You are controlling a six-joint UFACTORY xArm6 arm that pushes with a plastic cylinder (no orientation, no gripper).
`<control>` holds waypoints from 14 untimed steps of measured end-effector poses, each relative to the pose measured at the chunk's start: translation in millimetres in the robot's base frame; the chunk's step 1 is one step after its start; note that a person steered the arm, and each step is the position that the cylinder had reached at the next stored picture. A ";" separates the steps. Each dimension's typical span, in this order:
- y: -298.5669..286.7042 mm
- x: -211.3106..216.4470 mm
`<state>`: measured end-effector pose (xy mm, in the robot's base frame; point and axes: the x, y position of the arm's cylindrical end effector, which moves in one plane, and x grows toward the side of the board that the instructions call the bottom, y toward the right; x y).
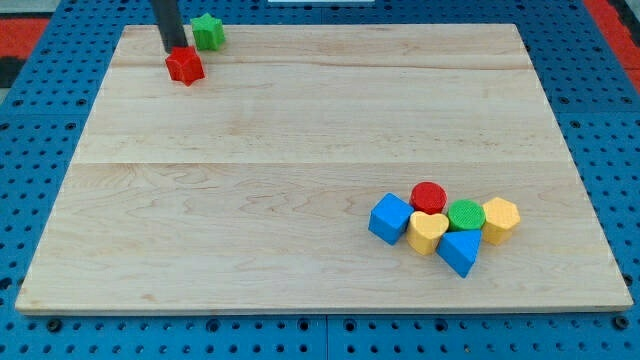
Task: Slide the red star closer to the blue cube
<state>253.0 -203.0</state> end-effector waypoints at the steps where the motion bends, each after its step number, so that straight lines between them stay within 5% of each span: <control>1: 31.1 35.8; 5: 123.7 166.1; 9: 80.6 254.9; 11: 126.3 267.6; 14: 72.7 238.6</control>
